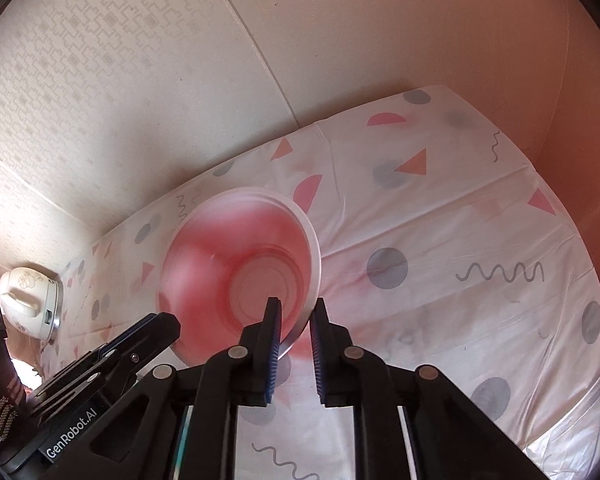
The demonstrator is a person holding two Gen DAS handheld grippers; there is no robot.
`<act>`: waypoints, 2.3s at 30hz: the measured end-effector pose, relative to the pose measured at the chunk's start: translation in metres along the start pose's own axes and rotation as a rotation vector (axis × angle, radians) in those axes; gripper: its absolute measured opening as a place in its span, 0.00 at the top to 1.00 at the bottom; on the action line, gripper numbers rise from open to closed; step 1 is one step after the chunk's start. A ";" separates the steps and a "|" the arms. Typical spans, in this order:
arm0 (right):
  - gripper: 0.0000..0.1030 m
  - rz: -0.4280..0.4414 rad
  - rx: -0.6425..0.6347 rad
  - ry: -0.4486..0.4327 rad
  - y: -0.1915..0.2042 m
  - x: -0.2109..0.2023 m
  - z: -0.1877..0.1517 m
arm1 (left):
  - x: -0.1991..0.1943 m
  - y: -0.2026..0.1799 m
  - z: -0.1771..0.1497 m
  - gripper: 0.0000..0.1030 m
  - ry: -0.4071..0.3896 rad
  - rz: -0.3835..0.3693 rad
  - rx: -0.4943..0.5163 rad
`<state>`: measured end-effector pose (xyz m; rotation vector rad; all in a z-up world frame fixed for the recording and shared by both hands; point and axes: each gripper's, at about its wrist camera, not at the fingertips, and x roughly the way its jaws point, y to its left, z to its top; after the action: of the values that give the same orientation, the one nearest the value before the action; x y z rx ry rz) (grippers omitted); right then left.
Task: Organize plates and bowls
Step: 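Grasp the rim of the red bowl with the left gripper, then lift the red bowl and carry it over the steel bowl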
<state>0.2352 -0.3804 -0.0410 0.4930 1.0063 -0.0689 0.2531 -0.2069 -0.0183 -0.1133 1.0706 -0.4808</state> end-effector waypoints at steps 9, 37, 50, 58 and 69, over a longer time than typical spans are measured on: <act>0.86 0.053 0.003 -0.008 0.006 -0.010 -0.008 | -0.025 0.003 -0.009 0.86 -0.044 -0.008 -0.004; 0.86 0.216 -0.171 0.007 0.107 -0.036 -0.056 | -0.145 0.073 -0.074 0.86 -0.209 0.022 -0.078; 0.86 0.296 -0.277 0.063 0.168 -0.031 -0.087 | -0.183 0.119 -0.107 0.86 -0.253 0.085 -0.161; 0.86 0.358 -0.372 0.118 0.220 -0.022 -0.112 | -0.212 0.158 -0.133 0.86 -0.281 0.148 -0.233; 0.86 0.398 -0.470 0.178 0.260 -0.010 -0.143 | -0.230 0.187 -0.167 0.86 -0.294 0.218 -0.281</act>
<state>0.1887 -0.0896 -0.0001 0.2610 1.0402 0.5641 0.0797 0.0823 0.0286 -0.3025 0.8441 -0.1091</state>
